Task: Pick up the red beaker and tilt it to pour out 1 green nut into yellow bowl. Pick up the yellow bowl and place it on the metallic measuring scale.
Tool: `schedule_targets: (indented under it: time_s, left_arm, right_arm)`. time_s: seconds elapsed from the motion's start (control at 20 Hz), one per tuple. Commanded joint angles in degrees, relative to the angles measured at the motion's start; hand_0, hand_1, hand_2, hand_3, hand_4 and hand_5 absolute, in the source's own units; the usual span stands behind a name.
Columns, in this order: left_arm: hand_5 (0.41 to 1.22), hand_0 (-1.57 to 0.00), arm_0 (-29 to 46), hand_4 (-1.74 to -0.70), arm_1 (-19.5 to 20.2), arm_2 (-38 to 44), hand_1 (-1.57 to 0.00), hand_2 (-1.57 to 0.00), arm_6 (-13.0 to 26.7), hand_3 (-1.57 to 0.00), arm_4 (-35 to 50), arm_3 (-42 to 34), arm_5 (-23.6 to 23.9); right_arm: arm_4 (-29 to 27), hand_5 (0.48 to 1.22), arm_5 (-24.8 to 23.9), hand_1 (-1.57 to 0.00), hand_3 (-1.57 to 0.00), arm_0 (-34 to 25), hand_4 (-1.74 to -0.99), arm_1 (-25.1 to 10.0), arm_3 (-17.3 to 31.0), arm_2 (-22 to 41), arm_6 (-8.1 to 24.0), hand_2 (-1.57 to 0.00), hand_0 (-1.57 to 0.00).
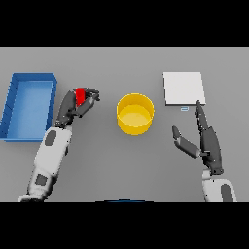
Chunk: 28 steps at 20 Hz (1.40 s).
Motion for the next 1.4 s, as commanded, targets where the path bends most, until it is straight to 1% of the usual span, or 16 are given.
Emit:
schedule_targets:
  time_s: [0.0, 0.05, 0.1, 0.15, 0.3, 0.4, 0.55, 0.6, 0.65, 0.7, 0.8, 0.85, 1.05, 1.1, 1.25, 1.35]
  left_arm:
    - [1.148, -1.33, 0.7, -1.52, -0.4, -0.2, -1.34, -1.35, -0.2, -1.27, 0.0, -0.7, -0.1]
    - [1.162, -1.38, 1.0, -1.51, -0.4, -0.1, -1.39, -1.40, -0.7, -1.33, -0.1, -0.9, -0.1]
    - [1.159, -1.42, 0.5, -1.55, -0.7, 0.0, -1.42, -1.43, 0.2, -1.38, -0.3, -1.1, 1.0]
    - [1.151, -1.45, 0.8, -1.59, -0.8, 0.1, -1.45, -1.46, -0.5, -1.41, 0.5, -1.7, 1.1]
    - [1.128, -1.51, 0.7, -1.66, -1.1, 1.0, -1.51, -1.51, -1.5, -1.49, 3.4, -4.2, 1.9]
    - [1.118, -1.53, 1.1, -1.69, -0.9, 0.6, -1.53, -1.53, -1.6, -1.52, 3.7, -6.2, 3.0]
    - [1.114, -1.55, 0.9, -1.72, 0.9, -2.3, -1.55, -1.55, 1.2, -1.54, 2.5, -10.6, 2.8]
    - [1.114, -1.55, 0.5, -1.72, 1.8, -3.9, -1.56, -1.56, 2.3, -1.55, 1.1, -11.8, 2.6]
    - [1.117, -1.56, -0.2, -1.72, 2.9, -5.5, -1.56, -1.56, 4.4, -1.55, -0.4, -12.8, 2.4]
    - [1.121, -1.56, -1.1, -1.73, 4.1, -7.5, -1.56, -1.56, 6.7, -1.56, -2.4, -13.1, 2.0]
    - [1.125, -1.56, -1.2, -1.73, 6.0, -11.3, -1.56, -1.56, 9.6, -1.56, -5.3, -15.0, 0.8]
    - [1.122, -1.56, -1.7, -1.73, 6.4, -12.6, -1.56, -1.56, 11.0, -1.56, -6.4, -15.3, 0.6]
    - [1.112, -1.56, -5.5, -1.73, 6.8, -15.9, -1.56, -1.56, 15.1, -1.56, -9.2, -13.1, 1.0]
    - [1.114, -1.57, -5.7, -1.73, 7.1, -17.2, -1.57, -1.57, 15.9, -1.56, -10.6, -12.9, 1.5]
    - [1.131, -1.57, -10.1, -1.74, 9.7, -22.4, -1.57, -1.57, 21.7, -1.57, -16.9, -11.5, 0.4]
    - [1.132, -1.57, -11.7, -1.74, 11.4, -26.9, -1.57, -1.57, 22.1, -1.57, -21.4, -10.3, -0.4]
  right_arm:
    - [-0.1, 0.646, 0.2, 0.00, 0.00, 0.7, -1.259, -0.1, -0.3, 0.1, -0.8, 0.00, 0.00]
    - [-0.1, 0.645, 0.1, 0.00, 0.00, 1.0, -1.257, -0.1, -0.9, 0.0, -0.9, 0.00, 0.00]
    - [-0.3, 0.644, 0.1, 0.00, 0.00, 0.5, -1.258, 0.1, -0.4, 0.0, -0.2, 0.00, 0.00]
    - [-0.2, 0.643, 0.1, 0.00, 0.00, 0.9, -1.257, 0.2, -1.0, 0.2, -0.4, 0.00, 0.00]
    - [0.2, 0.646, -0.1, 0.00, 0.00, 0.1, -1.258, 0.0, 0.3, 0.0, 0.1, 0.00, 0.00]
    - [0.5, 0.647, -0.1, 0.00, 0.00, 1.0, -1.259, -0.1, -1.1, 0.4, -1.2, 0.00, 0.00]
    - [1.0, 0.654, -0.5, 0.00, 0.00, 0.5, -1.263, 0.2, -0.6, 0.6, -1.2, 0.00, 0.00]
    - [1.0, 0.658, -0.6, 0.00, 0.00, 0.1, -1.262, -0.2, -0.7, 0.3, -0.8, 0.00, 0.00]
    - [1.1, 0.661, -0.3, 0.00, 0.00, 0.7, -1.261, -0.2, -1.1, 0.6, -1.3, 0.00, 0.00]
    - [1.2, 0.663, -0.5, 0.00, 0.00, 0.1, -1.257, -0.2, -0.7, 0.4, -0.6, 0.00, 0.00]
    - [2.1, 0.671, -0.6, 0.00, 0.00, 0.5, -1.256, -0.2, -0.7, 1.0, -0.8, 0.00, 0.00]
    - [2.0, 0.674, -0.6, 0.00, 0.00, 0.3, -1.256, -0.8, -0.8, 0.5, -0.7, 0.00, 0.00]
    - [1.7, 0.678, -0.5, 0.00, 0.00, -0.1, -1.256, -0.4, -1.3, 0.6, 1.1, 0.00, 0.00]
    - [2.2, 0.680, -0.5, 0.00, 0.00, 0.0, -1.254, -0.2, -0.9, 1.0, 0.9, 0.00, 0.00]
    - [1.4, 0.685, 0.2, 0.00, 0.00, 0.7, -1.252, -0.1, -1.4, 1.0, 0.9, 0.00, 0.00]
    - [1.5, 0.689, 0.1, 0.00, 0.00, 0.3, -1.255, 0.1, -1.1, 1.1, 1.4, 0.00, 0.00]
